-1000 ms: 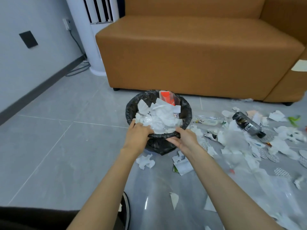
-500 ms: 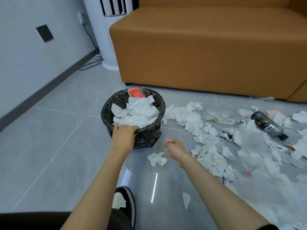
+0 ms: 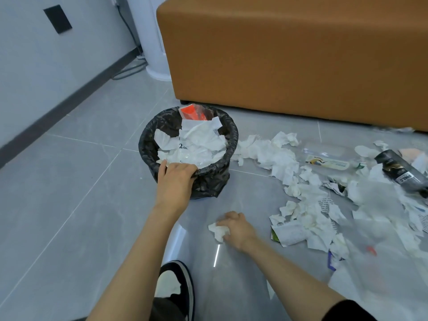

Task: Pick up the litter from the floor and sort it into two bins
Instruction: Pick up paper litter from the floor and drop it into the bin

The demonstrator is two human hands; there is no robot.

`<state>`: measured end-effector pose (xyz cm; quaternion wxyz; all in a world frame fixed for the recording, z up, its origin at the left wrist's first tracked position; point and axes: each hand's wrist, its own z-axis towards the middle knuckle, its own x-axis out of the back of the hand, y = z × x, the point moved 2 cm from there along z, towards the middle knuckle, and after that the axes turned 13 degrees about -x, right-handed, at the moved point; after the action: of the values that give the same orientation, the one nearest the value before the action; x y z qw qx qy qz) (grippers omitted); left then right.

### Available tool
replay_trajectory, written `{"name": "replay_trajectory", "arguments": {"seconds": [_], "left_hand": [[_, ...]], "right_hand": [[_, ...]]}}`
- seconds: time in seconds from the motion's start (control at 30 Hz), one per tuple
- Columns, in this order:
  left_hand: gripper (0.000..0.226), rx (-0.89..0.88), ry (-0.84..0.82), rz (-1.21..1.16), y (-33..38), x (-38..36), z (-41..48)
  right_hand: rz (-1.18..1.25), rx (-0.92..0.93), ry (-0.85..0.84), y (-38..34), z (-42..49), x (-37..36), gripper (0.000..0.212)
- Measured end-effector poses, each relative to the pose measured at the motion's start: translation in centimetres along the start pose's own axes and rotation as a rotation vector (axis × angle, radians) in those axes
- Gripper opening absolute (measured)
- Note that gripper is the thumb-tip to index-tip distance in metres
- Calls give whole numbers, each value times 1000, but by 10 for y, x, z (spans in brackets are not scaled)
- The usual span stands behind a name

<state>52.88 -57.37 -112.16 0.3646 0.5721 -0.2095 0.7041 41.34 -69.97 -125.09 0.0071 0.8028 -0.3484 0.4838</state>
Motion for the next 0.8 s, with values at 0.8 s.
{"name": "replay_trajectory", "arguments": {"seconds": [0.8], "left_hand": [[21, 67, -166, -120, 24, 32, -32]], "right_hand": [[887, 149, 449, -59, -80, 185, 38]]}}
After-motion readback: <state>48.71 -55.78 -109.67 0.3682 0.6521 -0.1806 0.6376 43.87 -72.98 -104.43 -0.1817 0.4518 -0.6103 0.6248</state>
